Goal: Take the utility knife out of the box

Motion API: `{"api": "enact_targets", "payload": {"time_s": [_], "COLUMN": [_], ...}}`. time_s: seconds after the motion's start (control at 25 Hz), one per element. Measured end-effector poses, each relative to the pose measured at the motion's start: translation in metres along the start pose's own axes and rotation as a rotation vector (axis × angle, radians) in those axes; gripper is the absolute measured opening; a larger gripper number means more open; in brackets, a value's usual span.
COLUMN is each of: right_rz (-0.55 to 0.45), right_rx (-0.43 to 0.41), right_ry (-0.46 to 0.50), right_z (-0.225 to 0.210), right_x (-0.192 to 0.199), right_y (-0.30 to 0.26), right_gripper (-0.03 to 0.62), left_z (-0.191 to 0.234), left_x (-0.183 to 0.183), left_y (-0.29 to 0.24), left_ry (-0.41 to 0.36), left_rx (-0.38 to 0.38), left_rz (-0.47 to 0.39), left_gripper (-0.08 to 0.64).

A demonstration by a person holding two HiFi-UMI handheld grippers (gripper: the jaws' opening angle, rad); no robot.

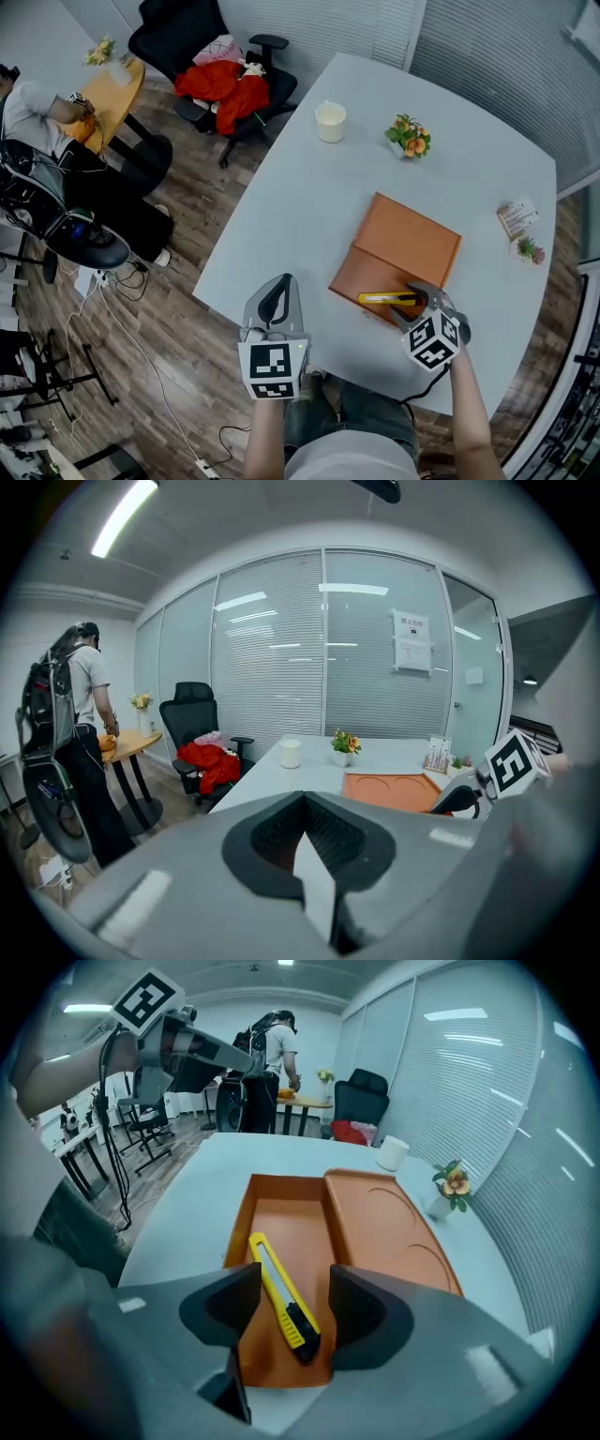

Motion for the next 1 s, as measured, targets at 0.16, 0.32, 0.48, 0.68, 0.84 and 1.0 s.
{"api": "enact_targets", "payload": {"time_s": [0.16, 0.32, 0.48, 0.68, 0.84, 1.0], "right_rz": [0.065, 0.122, 0.172, 0.225, 0.289, 0.334], "right_rx": [-0.036, -0.058, -0.076, -0.084, -0.077, -0.071], "right_ry": [0.05, 0.101, 0.126, 0.13, 0.172, 0.205], "right_z": [0.004, 0.007, 0.008, 0.008, 0.01, 0.009], "right_x": [0.007, 0.011, 0.017, 0.021, 0.026, 0.03], "right_y": [-0.012, -0.021, -0.032, -0.041, -0.046, -0.053], "right_gripper": [0.259, 0.259, 0.258, 0.258, 0.255, 0.253], "left_z": [0.001, 0.003, 0.003, 0.005, 0.005, 0.001], "left_x": [0.007, 0.014, 0.022, 0.029, 0.036, 0.042], "left_y": [-0.002, -0.002, -0.004, -0.005, -0.004, -0.006], "left_ry": [0.0, 0.011, 0.02, 0.034, 0.044, 0.05], "left_rx": [-0.01, -0.014, -0.02, -0.027, -0.029, -0.026], "left_rz": [0.017, 0.038, 0.053, 0.068, 0.084, 0.099], "left_gripper": [0.0, 0.0, 0.0, 0.0, 0.0, 0.0]}}
Point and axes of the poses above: the fingertips, and each gripper's own axes: y backward along the fingers, z to its left, x out of its underside, the point moved 3 cm from there along y, backward along the fingers, and after that the axes turned 12 degrees about -y, right-handed, at the moved point
